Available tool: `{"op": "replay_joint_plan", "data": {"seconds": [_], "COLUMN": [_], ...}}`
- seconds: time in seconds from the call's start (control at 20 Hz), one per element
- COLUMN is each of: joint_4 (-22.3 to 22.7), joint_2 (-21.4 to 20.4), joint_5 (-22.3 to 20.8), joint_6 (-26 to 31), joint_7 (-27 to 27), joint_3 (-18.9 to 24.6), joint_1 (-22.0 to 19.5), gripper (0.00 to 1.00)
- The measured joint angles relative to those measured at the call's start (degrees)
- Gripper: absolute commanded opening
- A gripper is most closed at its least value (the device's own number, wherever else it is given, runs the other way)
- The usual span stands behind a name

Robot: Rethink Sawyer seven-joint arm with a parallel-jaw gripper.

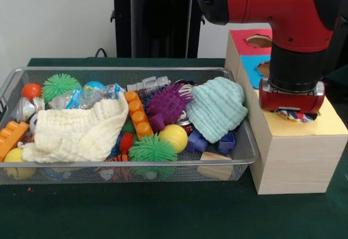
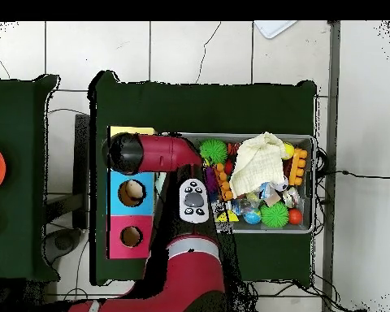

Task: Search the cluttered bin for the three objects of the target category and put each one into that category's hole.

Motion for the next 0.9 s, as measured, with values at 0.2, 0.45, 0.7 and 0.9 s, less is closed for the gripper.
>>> {"op": "replay_joint_plan", "data": {"seconds": [0.2,0.45,0.7,0.9], "joint_4": [-1.33,-1.64,-2.34,-4.22], "joint_2": [0.14,-1.43,-5.28,-8.64], "joint_5": [-0.57,-1.47,-1.50,-1.57], "joint_6": [0.86,3.80,11.72,19.04], "joint_7": [0.00,0.00,0.00,0.00], "joint_3": [-2.41,-4.28,-5.33,-5.95], "joint_1": [2.50,4.10,4.55,4.55], "gripper": [0.00,0.00,0.00,0.00]}}
